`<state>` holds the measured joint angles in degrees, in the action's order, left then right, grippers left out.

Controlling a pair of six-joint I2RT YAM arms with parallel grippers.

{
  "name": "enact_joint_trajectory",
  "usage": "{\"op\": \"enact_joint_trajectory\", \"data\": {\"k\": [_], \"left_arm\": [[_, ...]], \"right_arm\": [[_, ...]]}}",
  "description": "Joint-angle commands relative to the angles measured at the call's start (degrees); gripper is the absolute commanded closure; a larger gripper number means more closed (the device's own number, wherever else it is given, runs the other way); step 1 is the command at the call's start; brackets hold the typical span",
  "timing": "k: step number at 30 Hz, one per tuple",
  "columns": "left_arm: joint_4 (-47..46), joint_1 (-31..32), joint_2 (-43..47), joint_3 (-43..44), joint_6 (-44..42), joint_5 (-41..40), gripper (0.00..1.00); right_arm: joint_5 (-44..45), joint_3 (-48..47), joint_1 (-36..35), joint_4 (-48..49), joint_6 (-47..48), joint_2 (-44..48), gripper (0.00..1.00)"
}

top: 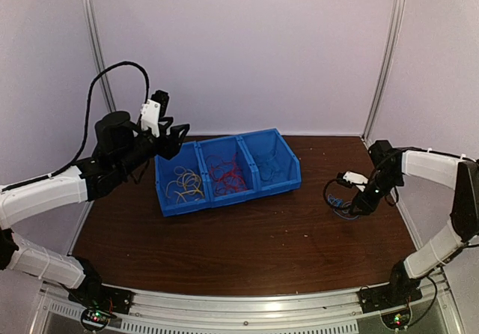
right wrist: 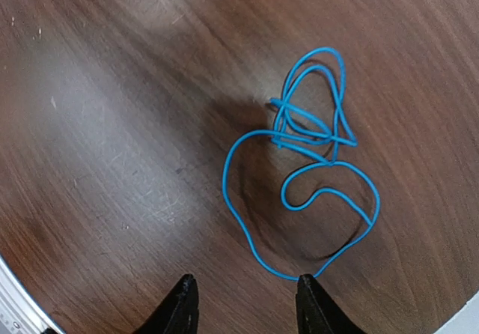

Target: Untangle the cables

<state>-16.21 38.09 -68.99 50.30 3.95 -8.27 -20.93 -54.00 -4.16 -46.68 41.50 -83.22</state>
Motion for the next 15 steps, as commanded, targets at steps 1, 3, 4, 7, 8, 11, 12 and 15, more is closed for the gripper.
{"op": "enact_joint_trajectory", "data": {"k": [1, 3, 4, 7, 8, 11, 12, 15], "left_arm": [[-1.2, 0.1, -0.5, 1.9, 0.6, 1.1, 0.44], [-1.1, 0.1, -0.5, 2.0, 0.7, 1.1, 0.44], [-1.1, 0.1, -0.6, 1.9, 0.8, 1.1, 0.44], [-1.1, 0.1, -0.5, 1.9, 0.8, 1.2, 0.44], [-1.1, 0.0, -0.5, 1.9, 0.8, 1.2, 0.44], [-1.0, 0.1, -0.4, 1.9, 0.8, 0.8, 0.44], [-1.0, 0.1, -0.4, 1.9, 0.7, 0.8, 0.44], [-1.1, 0.1, -0.4, 1.9, 0.6, 0.8, 0.44]], "right_arm": [[-1.5, 1.7, -0.2, 1.1, 4.1, -1.6, 0.54], [-2.5, 1.6, -0.3, 1.8, 4.3, -3.3, 0.54], [-3.1, 1.4, -0.3, 2.3, 4.3, -4.1, 0.54], [-5.0, 0.6, -1.0, 3.4, 4.2, -6.6, 0.54], [-5.3, 0.5, -1.3, 4.0, 3.9, -7.4, 0.54], [-5.7, -0.2, -2.4, 5.8, 2.9, -9.3, 0.54], [-5.8, -0.4, -2.6, 6.3, 2.5, -9.9, 0.55], [-6.1, -0.6, -3.0, 8.0, 1.5, -11.7, 0.56]]}}
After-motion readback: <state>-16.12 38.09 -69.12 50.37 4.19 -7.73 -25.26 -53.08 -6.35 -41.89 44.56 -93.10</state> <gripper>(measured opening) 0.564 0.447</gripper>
